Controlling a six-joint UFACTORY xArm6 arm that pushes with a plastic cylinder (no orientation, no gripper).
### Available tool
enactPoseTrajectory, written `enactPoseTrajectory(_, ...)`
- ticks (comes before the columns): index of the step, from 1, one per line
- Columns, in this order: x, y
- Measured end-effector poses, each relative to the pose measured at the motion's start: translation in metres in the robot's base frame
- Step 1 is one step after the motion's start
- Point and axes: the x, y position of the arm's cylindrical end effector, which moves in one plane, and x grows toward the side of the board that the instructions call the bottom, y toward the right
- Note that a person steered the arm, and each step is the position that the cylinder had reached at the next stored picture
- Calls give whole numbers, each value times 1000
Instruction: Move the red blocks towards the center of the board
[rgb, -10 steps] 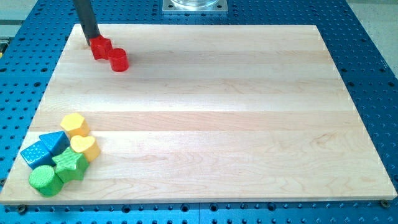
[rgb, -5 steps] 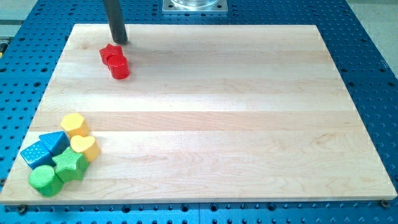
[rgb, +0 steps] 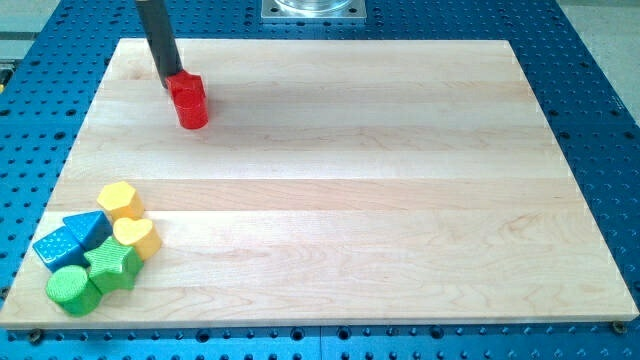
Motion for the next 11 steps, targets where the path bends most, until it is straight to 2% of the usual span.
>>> enactPoseTrajectory(2, 9, 2)
enactPoseTrajectory(4, 107, 7)
enactPoseTrajectory(5, 119, 37)
enactPoseTrajectory(6, 114, 68)
enactPoseTrajectory(7, 114, 63)
enactPoseTrajectory(9, 121, 15)
enactPoseTrajectory(10, 113, -8)
enactPoseTrajectory(11, 69, -8)
